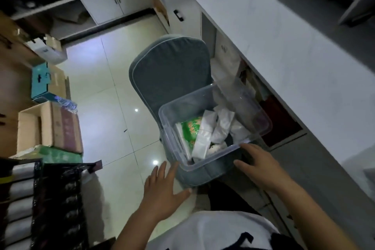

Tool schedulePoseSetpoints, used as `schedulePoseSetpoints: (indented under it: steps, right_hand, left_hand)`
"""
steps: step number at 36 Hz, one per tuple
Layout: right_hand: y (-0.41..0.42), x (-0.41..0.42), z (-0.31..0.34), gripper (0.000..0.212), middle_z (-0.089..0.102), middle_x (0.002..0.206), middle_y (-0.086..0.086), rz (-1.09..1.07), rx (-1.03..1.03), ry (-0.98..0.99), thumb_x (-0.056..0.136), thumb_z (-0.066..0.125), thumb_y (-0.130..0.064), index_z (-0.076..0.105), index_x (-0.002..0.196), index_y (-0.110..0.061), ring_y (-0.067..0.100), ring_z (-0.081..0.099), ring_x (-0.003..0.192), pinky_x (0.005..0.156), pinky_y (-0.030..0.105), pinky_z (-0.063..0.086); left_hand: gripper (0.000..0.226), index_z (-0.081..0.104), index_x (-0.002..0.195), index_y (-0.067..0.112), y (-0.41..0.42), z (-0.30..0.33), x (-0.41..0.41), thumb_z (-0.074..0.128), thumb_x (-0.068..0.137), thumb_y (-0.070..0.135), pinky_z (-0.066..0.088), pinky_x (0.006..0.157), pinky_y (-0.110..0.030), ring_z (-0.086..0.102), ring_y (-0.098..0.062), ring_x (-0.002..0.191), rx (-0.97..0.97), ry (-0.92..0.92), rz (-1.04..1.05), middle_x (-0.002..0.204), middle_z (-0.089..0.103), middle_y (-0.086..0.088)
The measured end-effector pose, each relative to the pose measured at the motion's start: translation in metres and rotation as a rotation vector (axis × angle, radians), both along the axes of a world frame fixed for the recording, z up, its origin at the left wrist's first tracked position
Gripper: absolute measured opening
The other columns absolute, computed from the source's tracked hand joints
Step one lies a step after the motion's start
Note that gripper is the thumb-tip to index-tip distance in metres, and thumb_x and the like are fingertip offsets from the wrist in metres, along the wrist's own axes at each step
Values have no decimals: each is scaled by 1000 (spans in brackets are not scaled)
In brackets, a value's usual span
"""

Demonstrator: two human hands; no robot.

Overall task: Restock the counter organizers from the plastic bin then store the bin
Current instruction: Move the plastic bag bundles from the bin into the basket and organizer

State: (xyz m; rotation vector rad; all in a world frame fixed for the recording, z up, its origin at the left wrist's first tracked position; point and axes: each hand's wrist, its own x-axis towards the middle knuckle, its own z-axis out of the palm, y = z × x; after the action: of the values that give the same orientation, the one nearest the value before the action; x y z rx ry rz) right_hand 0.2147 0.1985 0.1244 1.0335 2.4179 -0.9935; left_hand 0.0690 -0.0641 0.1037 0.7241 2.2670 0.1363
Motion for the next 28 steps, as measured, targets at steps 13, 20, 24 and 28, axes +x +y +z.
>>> schedulePoseSetpoints:
  steps: [13, 20, 24, 28]
  right_hand:
    - [100, -80, -118, 64, 41, 153, 2, 54, -68, -213, 88, 56, -51, 40, 147, -30, 29, 39, 138, 110, 50, 33]
    - [83, -56, -174, 69, 34, 158, 1, 187, 39, -282, 88, 43, -60, 31, 150, -34, 28, 27, 143, 113, 48, 21]
    - [72, -43, -201, 74, 12, 165, 5, 253, 40, -334, 88, 35, -65, 20, 154, -36, 30, 6, 151, 117, 54, 13]
    - [70, -45, -206, 71, 35, 157, 14, 133, 120, -253, 87, 35, -64, 44, 147, -27, 37, 34, 143, 105, 65, 32]
  left_hand:
    - [76, 21, 156, 33, 112, -40, -96, 53, 92, 57, 21, 121, -37, 20, -22, 150, -121, -84, -48, 165, 20, -4]
    - [73, 31, 152, 31, 159, -88, -128, 53, 87, 55, 35, 112, -42, 40, -25, 139, -212, -142, -173, 154, 40, -3]
    - [73, 39, 147, 28, 181, -130, -146, 54, 81, 58, 40, 104, -39, 48, -27, 133, -211, -199, -172, 147, 49, -7]
    - [71, 35, 149, 27, 194, -182, -164, 60, 85, 47, 44, 102, -41, 50, -32, 129, -280, -223, -198, 146, 47, -12]
